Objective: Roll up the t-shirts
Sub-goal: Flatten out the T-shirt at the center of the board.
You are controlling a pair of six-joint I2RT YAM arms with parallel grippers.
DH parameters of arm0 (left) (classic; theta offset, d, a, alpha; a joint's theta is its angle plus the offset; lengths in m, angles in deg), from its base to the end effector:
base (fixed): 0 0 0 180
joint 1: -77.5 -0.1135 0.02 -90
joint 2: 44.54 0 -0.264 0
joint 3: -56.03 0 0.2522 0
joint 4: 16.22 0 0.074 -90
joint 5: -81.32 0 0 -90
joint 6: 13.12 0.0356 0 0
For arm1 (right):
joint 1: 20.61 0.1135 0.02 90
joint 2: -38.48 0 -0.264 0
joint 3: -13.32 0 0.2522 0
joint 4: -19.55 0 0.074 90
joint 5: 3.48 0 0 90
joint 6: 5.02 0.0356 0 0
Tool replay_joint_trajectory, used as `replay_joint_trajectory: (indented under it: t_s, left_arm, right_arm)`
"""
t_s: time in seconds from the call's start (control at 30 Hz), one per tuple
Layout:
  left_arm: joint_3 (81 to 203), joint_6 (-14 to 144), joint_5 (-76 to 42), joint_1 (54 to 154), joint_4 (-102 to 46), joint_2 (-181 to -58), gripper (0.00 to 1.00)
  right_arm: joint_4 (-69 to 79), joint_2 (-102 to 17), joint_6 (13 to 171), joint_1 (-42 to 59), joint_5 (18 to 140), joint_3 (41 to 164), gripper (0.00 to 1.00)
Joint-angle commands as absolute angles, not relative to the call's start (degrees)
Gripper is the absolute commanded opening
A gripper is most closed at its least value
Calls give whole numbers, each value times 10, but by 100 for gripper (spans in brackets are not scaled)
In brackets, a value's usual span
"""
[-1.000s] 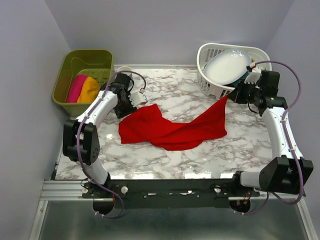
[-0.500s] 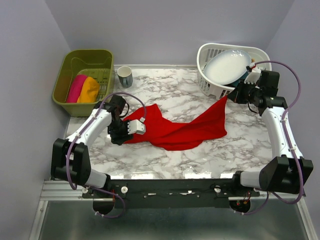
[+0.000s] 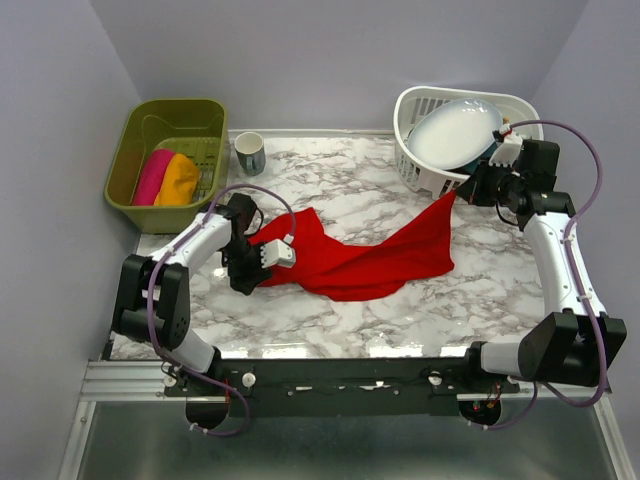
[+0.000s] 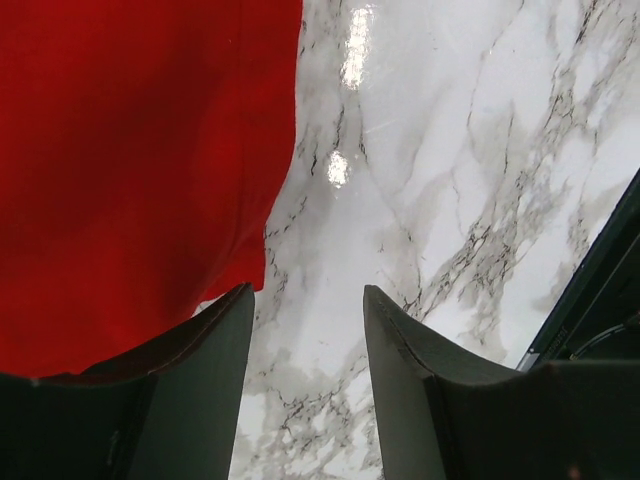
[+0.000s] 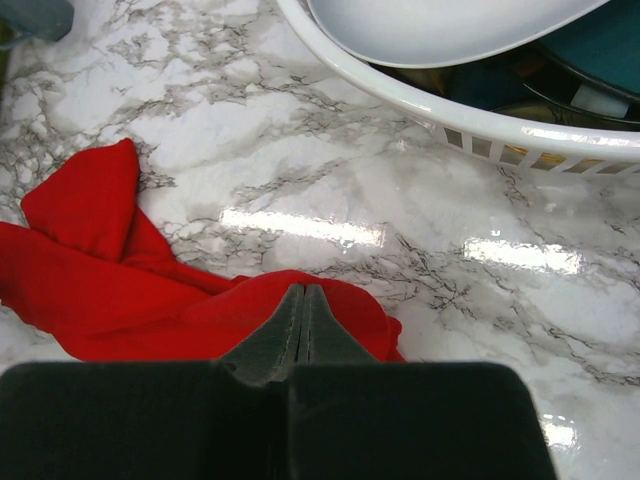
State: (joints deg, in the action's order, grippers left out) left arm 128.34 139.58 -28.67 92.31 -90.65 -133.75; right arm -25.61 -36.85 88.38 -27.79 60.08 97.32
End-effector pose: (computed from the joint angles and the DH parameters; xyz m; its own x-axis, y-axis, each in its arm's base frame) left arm 0.2436 -0.0770 0.1967 -0.2367 0.9263 -0.2931 0.9655 0.1905 -0.1774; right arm 0.2873 -0.0202 0.3439 -0.6034 0.1295 -0.7868 -0.2078 0.9271 0.3120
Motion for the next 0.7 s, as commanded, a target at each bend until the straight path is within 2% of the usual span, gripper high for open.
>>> replay_joint_trajectory:
  t_s: [0.0,0.13,0.43,0.53,0.67]
  left_arm:
    - [1279,1385,-306,924,-896,-1356,58]
    - [1275,1374,-289,924,-870,-1371,66]
    - [1269,1369,-236,921,-815,-1407,66]
    - [1274,1366,-222,921,-804,-1423,62]
    - [1265,1371,-190,921,-782,-1442,45]
  right_arm:
    - [-260,-372,875,-280,616,988,0]
    - [-261,-375,878,-280,616,990,0]
    - [-265,-390,876,-281,617,1001,0]
    - [-266,-399,876,-280,616,1005,1]
    - [-265,-413,877,-280,614,1016,0]
